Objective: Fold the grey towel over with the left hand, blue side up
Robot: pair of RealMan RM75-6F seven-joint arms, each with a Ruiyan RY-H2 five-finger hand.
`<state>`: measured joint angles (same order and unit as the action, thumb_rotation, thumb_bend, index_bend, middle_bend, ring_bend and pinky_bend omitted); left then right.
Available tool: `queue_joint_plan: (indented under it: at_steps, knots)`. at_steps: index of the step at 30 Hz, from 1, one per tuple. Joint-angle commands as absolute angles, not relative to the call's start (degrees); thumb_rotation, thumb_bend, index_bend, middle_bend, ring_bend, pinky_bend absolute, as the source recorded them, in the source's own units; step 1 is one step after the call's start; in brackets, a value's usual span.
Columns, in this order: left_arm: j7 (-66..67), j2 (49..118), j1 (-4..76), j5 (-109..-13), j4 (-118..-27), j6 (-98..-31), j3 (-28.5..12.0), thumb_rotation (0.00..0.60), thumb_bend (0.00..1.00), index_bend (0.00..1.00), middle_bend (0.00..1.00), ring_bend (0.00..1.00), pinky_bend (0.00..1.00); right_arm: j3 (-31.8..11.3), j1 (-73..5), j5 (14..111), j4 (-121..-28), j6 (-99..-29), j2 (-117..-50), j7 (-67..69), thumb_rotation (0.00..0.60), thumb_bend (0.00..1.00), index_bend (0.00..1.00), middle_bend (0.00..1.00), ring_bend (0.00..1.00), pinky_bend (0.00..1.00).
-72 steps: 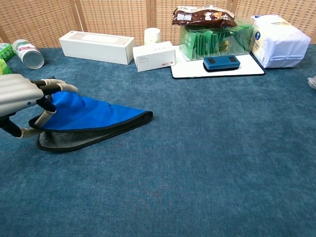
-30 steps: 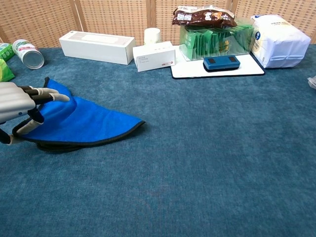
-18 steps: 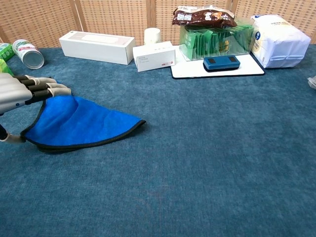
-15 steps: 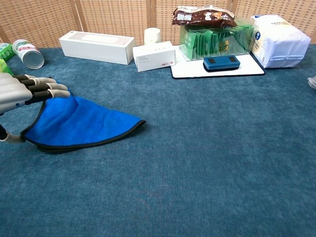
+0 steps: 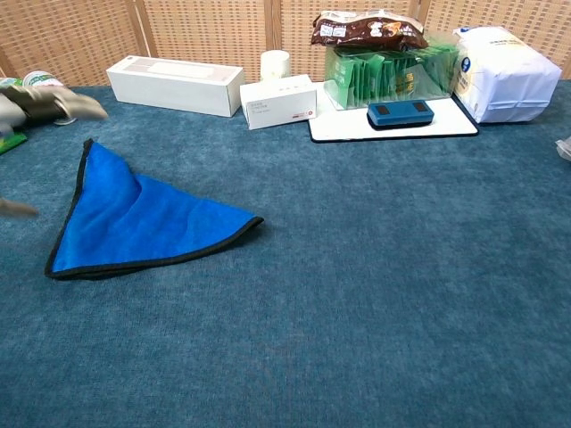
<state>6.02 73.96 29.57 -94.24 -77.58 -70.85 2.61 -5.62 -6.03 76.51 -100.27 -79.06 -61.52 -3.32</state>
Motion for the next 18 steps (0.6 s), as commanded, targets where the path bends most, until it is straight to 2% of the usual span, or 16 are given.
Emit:
queue_joint_plan:
  at_steps: [1, 8, 18]
  knots:
    - [4.1, 71.0, 28.1, -93.9, -78.9, -74.3, 1.5, 0.6, 0.0, 0.0, 0.0, 0.0, 0.13, -5.5, -6.0, 76.7, -100.3, -79.1, -61.6, -3.4, 0.6, 0.0, 0.0, 0.0, 0.0, 0.0]
    - [4.3, 69.0, 24.4, -91.5, -79.8, -78.1, 0.8, 0.6, 0.0, 0.0, 0.0, 0.0, 0.13, -5.3, -6.1, 77.2, -100.7, -79.1, -61.6, -3.8, 0.6, 0.0, 0.0, 0.0, 0.0, 0.0]
    - [2.5, 68.9, 15.5, -88.7, -81.6, -85.8, 2.2, 0.6, 0.0, 0.0, 0.0, 0.0, 0.12, -4.9, -6.2, 78.6, -101.0, -79.3, -61.7, -3.8, 0.6, 0.0, 0.0, 0.0, 0.0, 0.0]
